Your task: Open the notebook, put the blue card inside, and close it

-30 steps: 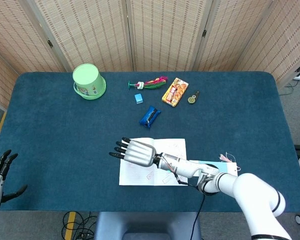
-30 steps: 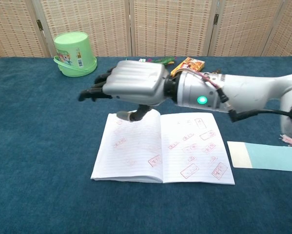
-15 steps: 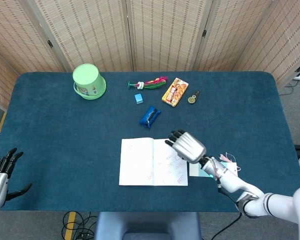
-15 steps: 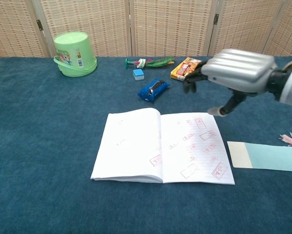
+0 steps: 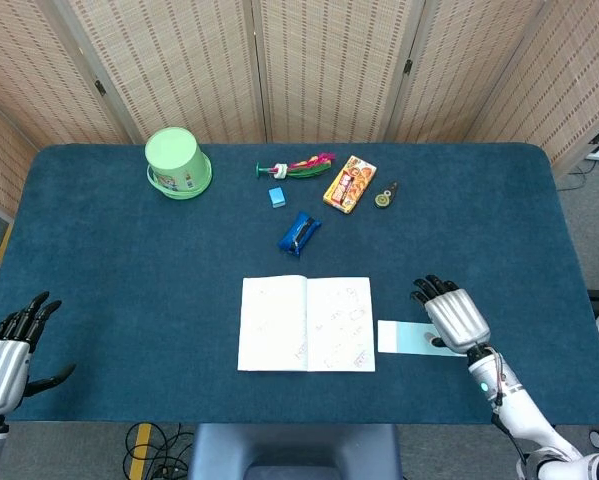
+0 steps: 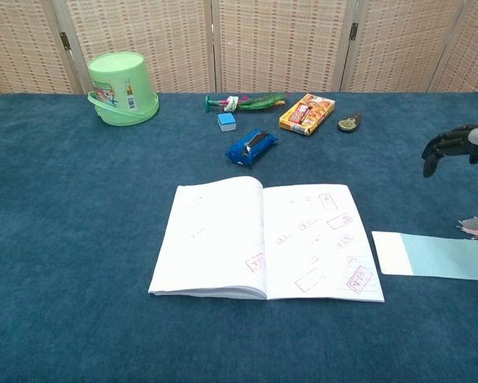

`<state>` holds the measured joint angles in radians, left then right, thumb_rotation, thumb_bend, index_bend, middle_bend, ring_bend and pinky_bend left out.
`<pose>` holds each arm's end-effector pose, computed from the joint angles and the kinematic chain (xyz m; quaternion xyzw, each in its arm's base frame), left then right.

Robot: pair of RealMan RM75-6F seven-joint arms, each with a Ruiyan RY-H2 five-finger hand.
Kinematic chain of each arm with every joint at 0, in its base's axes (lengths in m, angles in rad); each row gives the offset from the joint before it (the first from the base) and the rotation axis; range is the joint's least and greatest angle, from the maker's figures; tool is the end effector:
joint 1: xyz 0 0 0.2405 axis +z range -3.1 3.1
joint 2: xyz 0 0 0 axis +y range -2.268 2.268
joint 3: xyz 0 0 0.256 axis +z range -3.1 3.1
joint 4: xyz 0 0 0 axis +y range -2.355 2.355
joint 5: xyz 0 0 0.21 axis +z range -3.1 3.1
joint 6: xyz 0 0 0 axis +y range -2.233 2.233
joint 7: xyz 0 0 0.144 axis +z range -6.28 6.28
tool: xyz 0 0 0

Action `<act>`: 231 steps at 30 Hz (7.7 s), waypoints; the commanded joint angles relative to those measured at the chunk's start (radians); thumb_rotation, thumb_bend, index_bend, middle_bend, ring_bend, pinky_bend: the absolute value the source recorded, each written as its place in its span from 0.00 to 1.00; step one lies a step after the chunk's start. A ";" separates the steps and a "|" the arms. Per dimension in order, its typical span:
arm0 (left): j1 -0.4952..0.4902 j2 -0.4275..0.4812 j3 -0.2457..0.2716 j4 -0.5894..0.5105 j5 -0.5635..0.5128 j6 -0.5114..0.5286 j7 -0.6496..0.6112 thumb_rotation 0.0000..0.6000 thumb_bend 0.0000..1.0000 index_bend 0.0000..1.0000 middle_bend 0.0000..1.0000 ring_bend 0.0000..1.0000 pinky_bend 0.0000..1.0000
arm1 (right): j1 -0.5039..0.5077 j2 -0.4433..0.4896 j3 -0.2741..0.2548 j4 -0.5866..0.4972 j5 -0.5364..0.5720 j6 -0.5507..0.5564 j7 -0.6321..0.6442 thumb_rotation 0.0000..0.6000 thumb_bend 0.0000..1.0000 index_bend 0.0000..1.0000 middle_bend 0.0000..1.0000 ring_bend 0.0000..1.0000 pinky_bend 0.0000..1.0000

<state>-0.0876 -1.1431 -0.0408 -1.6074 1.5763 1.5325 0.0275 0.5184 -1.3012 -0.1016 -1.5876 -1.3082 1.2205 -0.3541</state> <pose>-0.2973 0.1793 0.1526 -0.6108 -0.3566 -0.4128 0.5740 -0.2517 -0.2628 0.0548 0.7610 -0.3163 0.2877 0.4880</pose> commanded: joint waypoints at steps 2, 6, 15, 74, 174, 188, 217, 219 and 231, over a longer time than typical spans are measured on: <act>-0.004 0.000 0.002 -0.004 0.004 -0.004 0.003 1.00 0.17 0.15 0.08 0.18 0.22 | -0.040 -0.017 -0.014 0.004 0.037 -0.032 -0.003 1.00 0.05 0.31 0.15 0.09 0.26; -0.004 0.004 0.005 -0.007 0.006 -0.004 0.003 1.00 0.17 0.15 0.07 0.18 0.22 | -0.056 -0.050 -0.016 0.037 0.044 -0.060 -0.020 1.00 0.05 0.30 0.12 0.06 0.23; 0.001 0.005 0.013 0.002 -0.003 -0.008 -0.008 1.00 0.17 0.15 0.07 0.18 0.22 | -0.060 -0.101 0.016 0.096 0.089 -0.131 -0.038 1.00 0.06 0.28 0.08 0.02 0.18; 0.007 0.014 0.016 0.009 -0.016 -0.001 -0.019 1.00 0.17 0.14 0.06 0.18 0.22 | -0.067 -0.033 0.076 0.068 0.021 -0.208 0.010 1.00 0.26 0.38 0.13 0.00 0.16; 0.024 0.058 0.016 -0.102 -0.060 -0.023 0.097 1.00 0.17 0.14 0.06 0.18 0.22 | 0.556 -0.518 -0.332 1.425 -0.857 0.237 0.791 1.00 0.11 0.38 0.07 0.00 0.00; 0.028 0.060 0.017 -0.106 -0.064 -0.020 0.101 1.00 0.17 0.14 0.06 0.18 0.21 | 0.578 -0.539 -0.338 1.441 -0.824 0.208 0.777 1.00 0.09 0.12 0.00 0.00 0.00; 0.024 0.046 0.013 -0.070 -0.027 0.001 0.045 1.00 0.17 0.14 0.06 0.18 0.21 | 0.409 -0.193 -0.146 0.698 -0.477 -0.115 0.515 1.00 0.87 0.29 0.11 0.00 0.00; 0.025 0.045 0.014 -0.068 -0.028 0.001 0.040 1.00 0.17 0.14 0.06 0.18 0.21 | 0.403 -0.174 -0.129 0.641 -0.439 -0.165 0.477 1.00 0.88 0.29 0.10 0.00 0.00; 0.028 0.044 0.017 -0.060 -0.019 0.009 0.026 1.00 0.17 0.14 0.06 0.18 0.21 | 0.376 -0.188 -0.049 0.563 -0.308 -0.338 0.375 1.00 0.89 0.29 0.03 0.00 0.00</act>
<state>-0.0595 -1.0986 -0.0240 -1.6674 1.5576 1.5421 0.0533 0.8966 -1.4820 -0.1582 -1.0272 -1.6226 0.8902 0.0206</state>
